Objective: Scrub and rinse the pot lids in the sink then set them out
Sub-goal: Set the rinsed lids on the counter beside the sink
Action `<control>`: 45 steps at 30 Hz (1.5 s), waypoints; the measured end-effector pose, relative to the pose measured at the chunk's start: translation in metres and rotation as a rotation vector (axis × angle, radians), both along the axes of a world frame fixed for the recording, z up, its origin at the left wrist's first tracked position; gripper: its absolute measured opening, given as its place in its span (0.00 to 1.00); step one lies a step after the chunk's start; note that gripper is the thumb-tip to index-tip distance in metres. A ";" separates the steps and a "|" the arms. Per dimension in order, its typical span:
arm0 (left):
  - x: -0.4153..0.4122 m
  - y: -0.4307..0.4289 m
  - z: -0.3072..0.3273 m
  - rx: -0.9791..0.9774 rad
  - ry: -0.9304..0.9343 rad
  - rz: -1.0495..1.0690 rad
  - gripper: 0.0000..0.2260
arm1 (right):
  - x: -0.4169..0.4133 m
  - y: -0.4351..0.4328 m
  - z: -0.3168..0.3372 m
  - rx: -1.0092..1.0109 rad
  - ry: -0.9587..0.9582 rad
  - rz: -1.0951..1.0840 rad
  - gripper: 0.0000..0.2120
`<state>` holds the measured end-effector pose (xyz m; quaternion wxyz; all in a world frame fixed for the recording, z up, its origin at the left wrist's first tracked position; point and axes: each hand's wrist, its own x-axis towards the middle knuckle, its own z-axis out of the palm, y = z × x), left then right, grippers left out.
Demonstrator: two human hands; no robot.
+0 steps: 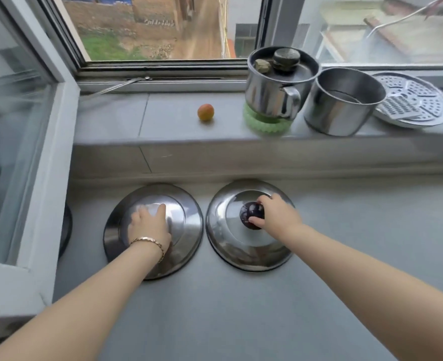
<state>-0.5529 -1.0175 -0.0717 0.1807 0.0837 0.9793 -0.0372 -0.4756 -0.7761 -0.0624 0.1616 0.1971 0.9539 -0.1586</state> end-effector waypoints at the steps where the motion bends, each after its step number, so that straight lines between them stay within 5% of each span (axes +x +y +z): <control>1: 0.006 0.009 0.006 -0.005 0.027 -0.059 0.18 | 0.008 0.005 0.007 0.011 -0.010 -0.003 0.18; 10: 0.116 0.183 0.065 0.207 -0.189 -0.448 0.12 | 0.146 0.117 0.068 -0.035 -0.347 -0.011 0.14; 16: 0.211 0.338 0.074 0.254 -0.227 -0.619 0.12 | 0.250 0.257 0.078 -0.023 -0.336 -0.134 0.14; 24: 0.321 0.545 0.047 0.350 -0.297 -0.502 0.12 | 0.373 0.466 0.064 0.096 -0.240 -0.109 0.12; 34: 0.439 0.749 0.014 0.365 -0.389 -0.627 0.21 | 0.482 0.618 0.035 0.030 -0.048 -0.459 0.11; 45: 0.466 0.791 -0.014 0.613 -0.365 -0.385 0.07 | 0.540 0.682 0.021 0.019 0.023 -0.624 0.09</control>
